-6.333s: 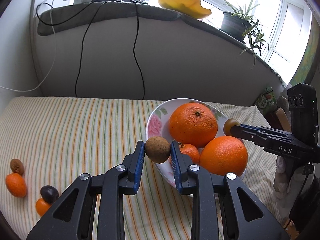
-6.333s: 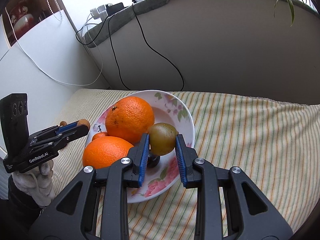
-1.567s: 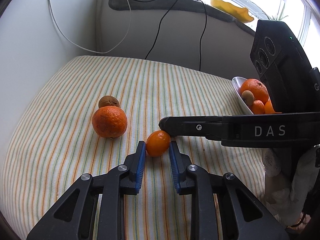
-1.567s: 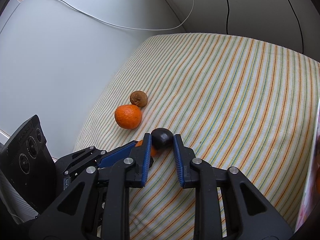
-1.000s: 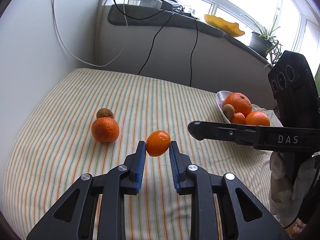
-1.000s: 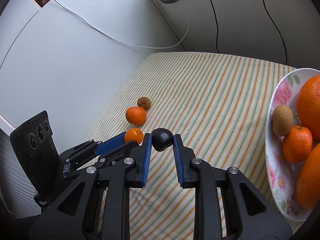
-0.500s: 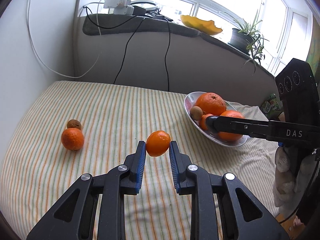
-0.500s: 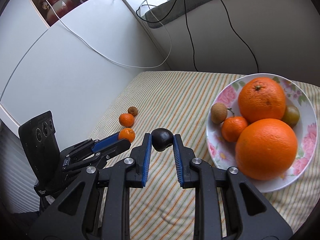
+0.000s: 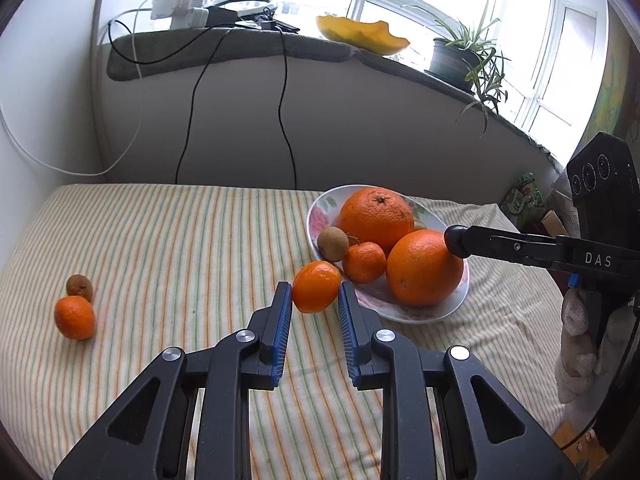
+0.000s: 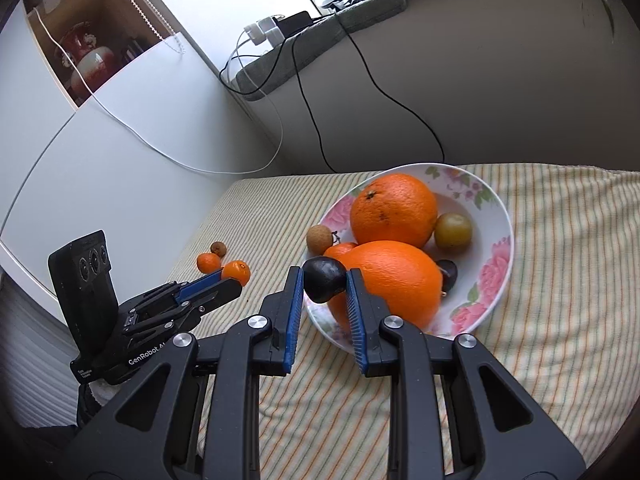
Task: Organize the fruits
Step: 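Carry the mandarin and plum with both grippers over the white plate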
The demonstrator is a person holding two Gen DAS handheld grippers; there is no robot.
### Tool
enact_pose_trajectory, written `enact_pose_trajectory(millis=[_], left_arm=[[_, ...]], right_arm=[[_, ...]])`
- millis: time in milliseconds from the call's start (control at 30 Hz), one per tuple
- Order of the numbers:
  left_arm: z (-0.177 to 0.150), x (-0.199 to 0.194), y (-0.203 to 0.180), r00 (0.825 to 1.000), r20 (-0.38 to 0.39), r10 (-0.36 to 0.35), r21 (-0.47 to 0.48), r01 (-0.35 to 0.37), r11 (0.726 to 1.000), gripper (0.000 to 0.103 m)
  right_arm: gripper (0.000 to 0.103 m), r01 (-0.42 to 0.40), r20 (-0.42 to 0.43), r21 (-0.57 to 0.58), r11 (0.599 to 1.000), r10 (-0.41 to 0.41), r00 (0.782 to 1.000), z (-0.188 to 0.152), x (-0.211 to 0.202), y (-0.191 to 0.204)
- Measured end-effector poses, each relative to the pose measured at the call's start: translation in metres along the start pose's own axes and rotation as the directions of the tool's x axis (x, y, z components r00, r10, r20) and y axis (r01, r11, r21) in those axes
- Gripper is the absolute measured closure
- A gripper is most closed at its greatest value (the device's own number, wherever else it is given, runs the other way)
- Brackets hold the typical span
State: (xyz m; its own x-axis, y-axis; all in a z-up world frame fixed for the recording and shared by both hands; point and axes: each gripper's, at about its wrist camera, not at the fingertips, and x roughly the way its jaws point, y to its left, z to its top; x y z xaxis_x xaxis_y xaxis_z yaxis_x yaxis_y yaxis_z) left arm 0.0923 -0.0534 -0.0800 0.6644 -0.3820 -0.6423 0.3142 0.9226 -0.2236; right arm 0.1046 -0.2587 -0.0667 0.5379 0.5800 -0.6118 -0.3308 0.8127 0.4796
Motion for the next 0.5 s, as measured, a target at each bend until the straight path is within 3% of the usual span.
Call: enact_pose_trajectory(millis=[500], left_arm=[[0.025, 0.031, -0.03, 0.999, -0.015, -0.036, 0.056, 0.037, 0.998, 0.081]], right_arm=[[0.08, 0.074, 0.035, 0.077, 0.994, -0.077, 0.996, 0.011, -0.011, -0.057]])
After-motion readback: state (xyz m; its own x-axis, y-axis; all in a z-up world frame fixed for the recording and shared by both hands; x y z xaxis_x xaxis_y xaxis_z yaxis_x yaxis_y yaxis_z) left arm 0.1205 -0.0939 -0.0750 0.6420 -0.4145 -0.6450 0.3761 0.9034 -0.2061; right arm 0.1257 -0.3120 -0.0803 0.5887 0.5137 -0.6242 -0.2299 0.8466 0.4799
